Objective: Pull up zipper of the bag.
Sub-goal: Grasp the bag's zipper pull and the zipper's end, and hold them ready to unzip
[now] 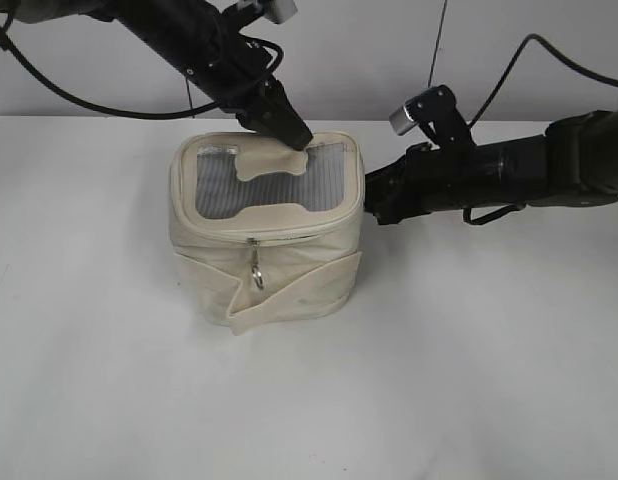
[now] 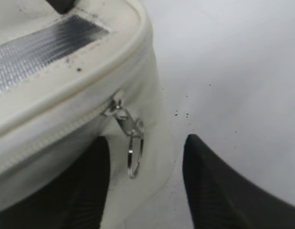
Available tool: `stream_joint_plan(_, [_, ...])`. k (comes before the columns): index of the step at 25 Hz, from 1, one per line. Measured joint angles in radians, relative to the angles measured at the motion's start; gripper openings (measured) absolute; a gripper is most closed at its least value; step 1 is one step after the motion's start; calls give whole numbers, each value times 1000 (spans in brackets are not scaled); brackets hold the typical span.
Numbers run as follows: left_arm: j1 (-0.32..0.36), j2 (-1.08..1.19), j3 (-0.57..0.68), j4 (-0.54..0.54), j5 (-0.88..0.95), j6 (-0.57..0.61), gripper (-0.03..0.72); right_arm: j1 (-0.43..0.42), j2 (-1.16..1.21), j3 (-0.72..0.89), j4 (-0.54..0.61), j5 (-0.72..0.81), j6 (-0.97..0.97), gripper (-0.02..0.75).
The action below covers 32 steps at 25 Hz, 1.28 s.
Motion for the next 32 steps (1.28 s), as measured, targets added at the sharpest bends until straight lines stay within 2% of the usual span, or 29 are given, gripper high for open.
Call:
stream_joint_plan(2, [0, 0, 0, 0, -1, -1, 41, 9, 10, -11, 0, -1, 9, 129])
stream_joint_plan(3, [0, 0, 0, 0, -2, -4, 41, 11, 12, -13, 0, -1, 19, 77])
stream_joint_plan(6, [0, 0, 0, 2, -5, -11, 41, 11, 11, -7, 2, -2, 70, 19])
stream_joint_plan(11, [-1, 0, 0, 9, -12, -53, 41, 11, -87, 119, 14, -35, 95, 10])
stream_joint_plan(20, [-6, 0, 0, 18, -23, -155, 38, 32, -421, 475, 29, -67, 157, 9])
stream_joint_plan(23, [-9, 0, 0, 19, -26, -209, 38, 98, -503, 548, 40, -68, 191, 9])
stream_joint_plan(25, [-14, 0, 0, 26, -28, -256, 38, 181, -524, 551, 52, -87, 230, 10])
stream_joint_plan(29, [-28, -5, 0, 59, -58, -345, 38, 353, -483, 445, 53, -187, 338, 14])
stream_joint_plan(32, [-43, -8, 0, 77, -77, -384, 38, 439, -399, 333, 48, -221, 405, 15])
